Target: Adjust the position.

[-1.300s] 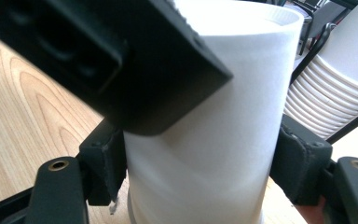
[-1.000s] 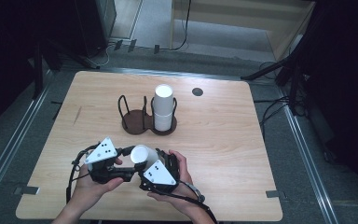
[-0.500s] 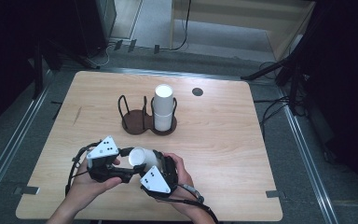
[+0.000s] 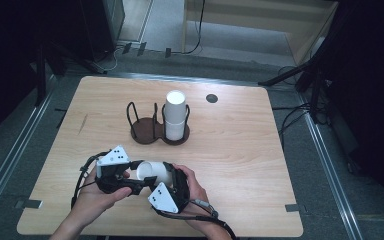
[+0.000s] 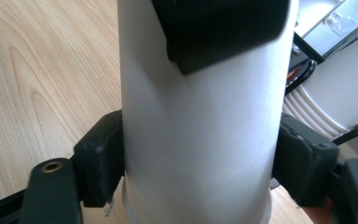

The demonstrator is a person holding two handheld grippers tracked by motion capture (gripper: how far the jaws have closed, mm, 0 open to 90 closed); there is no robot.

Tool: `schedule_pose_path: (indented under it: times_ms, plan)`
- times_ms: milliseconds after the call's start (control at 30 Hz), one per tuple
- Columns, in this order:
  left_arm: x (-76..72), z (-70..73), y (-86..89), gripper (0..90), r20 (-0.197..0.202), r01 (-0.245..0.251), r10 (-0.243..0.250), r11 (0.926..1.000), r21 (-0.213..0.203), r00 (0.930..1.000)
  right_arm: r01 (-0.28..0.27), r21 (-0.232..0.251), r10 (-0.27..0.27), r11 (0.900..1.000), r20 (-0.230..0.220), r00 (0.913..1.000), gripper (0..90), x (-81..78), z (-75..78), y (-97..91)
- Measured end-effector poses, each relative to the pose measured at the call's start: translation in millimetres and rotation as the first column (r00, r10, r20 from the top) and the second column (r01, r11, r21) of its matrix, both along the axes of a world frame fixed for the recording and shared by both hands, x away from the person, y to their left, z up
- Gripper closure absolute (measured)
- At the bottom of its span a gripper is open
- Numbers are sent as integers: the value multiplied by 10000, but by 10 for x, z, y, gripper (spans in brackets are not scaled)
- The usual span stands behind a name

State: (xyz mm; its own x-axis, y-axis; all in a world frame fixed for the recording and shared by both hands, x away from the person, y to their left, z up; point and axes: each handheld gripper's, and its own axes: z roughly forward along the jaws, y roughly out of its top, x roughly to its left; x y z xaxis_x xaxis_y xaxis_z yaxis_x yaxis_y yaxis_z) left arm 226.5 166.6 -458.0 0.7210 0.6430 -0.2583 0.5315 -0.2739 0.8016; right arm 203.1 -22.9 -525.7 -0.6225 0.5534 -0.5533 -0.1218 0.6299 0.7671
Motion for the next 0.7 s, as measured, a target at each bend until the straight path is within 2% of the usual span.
schedule_pose_path:
  times_ms: [100, 200, 300, 400, 567, 700]
  plan:
    - [16, -6, 31, 351, 60, -26, 27, 9997, -227, 10000, 66, 64, -66, 10000, -34, 10000, 220, 6, 12, 1]
    - [6, 1, 48, 353, 515, -343, 349, 9993, -133, 9981, 118, 237, -115, 9997, -110, 9999, 189, 11, 37, -15]
    - [1, 10, 77, 354, 978, -619, 641, 9978, -252, 9931, 96, 343, -95, 9994, -49, 9999, 183, 14, 65, -35]
    - [8, 9, 118, 354, 1378, -1015, 1086, 9932, -570, 9845, 172, 494, -168, 9986, -85, 9998, 169, 14, 98, -47]
    - [32, -10, 178, 352, 1552, -1171, 1328, 9874, -1066, 9789, 258, 955, -248, 9951, -112, 9996, 153, 22, 167, -80]
    - [40, -30, 200, 350, 1773, -1464, 1670, 9815, -1235, 9699, 428, 1365, -404, 9897, -206, 9990, 142, 37, 211, -110]
